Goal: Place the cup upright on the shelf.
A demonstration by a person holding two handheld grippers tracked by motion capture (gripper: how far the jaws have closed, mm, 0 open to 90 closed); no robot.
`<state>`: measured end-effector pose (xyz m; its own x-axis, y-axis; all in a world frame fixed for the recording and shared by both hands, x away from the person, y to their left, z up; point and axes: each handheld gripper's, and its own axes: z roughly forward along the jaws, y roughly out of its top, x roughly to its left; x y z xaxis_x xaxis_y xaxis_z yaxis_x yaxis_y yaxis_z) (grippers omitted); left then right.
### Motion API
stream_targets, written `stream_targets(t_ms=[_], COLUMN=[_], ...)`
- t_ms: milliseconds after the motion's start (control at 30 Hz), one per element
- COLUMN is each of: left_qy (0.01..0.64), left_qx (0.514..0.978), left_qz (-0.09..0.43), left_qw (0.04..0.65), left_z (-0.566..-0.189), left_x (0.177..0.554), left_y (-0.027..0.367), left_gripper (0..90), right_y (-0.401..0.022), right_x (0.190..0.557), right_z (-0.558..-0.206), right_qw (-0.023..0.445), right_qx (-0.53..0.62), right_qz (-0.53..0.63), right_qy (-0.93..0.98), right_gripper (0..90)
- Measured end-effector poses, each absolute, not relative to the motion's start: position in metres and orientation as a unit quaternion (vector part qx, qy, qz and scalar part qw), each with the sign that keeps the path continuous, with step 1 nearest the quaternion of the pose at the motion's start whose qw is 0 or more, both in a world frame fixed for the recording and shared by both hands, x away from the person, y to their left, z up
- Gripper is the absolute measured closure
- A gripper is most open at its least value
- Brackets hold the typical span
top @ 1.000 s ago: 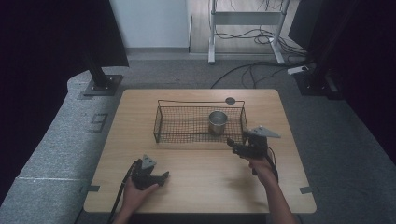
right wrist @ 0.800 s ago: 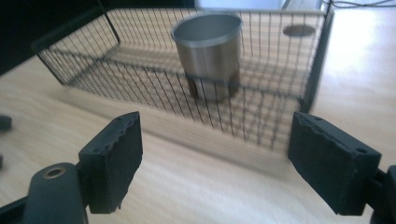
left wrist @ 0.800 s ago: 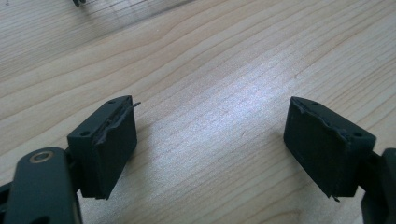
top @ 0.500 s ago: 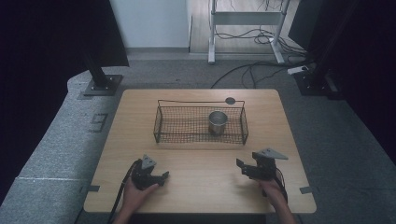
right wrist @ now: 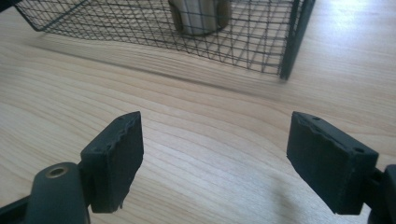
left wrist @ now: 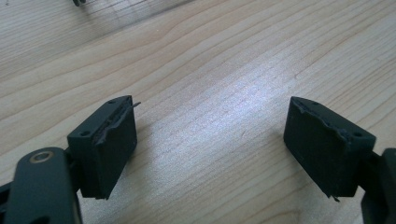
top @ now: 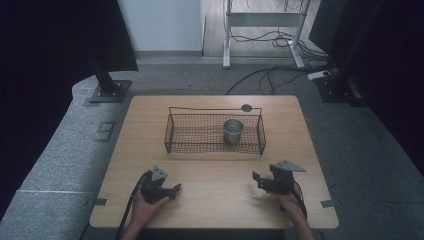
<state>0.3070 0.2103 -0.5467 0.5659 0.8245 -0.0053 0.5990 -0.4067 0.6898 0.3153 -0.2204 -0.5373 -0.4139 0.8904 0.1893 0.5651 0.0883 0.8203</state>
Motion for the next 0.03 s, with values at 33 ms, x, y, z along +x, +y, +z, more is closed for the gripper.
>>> stream_targets(t_ms=[33], left_qy=[0.433], left_qx=[0.821], left_qz=[0.171], left_qw=[0.33], left_z=[-0.5467], left_x=[0.307], left_y=[0.2103], left_gripper=[17.3], right_y=[-0.2204], right_x=[0.3153], right_z=[-0.5373], right_qw=[0.183], right_qx=[0.509], right_qz=[0.443], right_qy=[0.714], right_gripper=[18.1])
